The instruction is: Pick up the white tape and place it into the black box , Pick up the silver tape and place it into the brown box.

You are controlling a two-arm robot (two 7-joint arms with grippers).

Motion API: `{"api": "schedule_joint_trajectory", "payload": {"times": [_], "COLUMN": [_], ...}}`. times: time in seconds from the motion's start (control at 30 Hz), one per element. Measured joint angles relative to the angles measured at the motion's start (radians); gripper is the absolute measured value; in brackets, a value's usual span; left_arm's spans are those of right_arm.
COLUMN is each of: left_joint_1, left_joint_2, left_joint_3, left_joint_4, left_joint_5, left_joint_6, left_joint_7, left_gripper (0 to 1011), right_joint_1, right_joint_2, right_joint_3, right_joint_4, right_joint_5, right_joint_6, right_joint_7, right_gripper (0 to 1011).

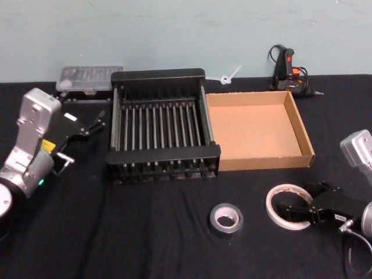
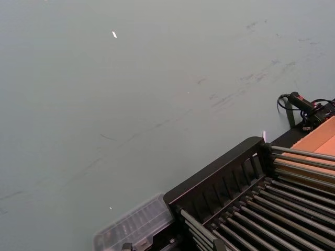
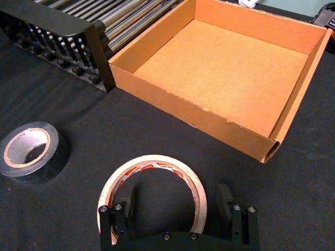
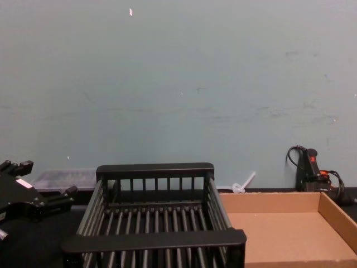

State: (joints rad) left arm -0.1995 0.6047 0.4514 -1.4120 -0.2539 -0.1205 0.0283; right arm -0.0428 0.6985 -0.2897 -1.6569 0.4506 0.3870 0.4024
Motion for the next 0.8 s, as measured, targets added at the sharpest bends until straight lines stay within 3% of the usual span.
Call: {"api": "schedule_joint_trajectory", "payload": {"times": [0.8], "left_joint_1": [0.000], "left_joint_2": [0.000], "left_joint_3": [0.000], "left_joint_4": [0.000], "left_joint_5": [0.000], "left_joint_6": [0.000], "left_joint_7": [0.000], "left_gripper": [1001], "right_joint_1": [0.004], "right_joint_2": [-0.002], "right_joint_3": [-0.007], "right_joint_4": [0.003], "right_joint_5": [0.005], "right_joint_6": [0.006], "right_joint_7": [-0.004], "right_gripper": [1002]}}
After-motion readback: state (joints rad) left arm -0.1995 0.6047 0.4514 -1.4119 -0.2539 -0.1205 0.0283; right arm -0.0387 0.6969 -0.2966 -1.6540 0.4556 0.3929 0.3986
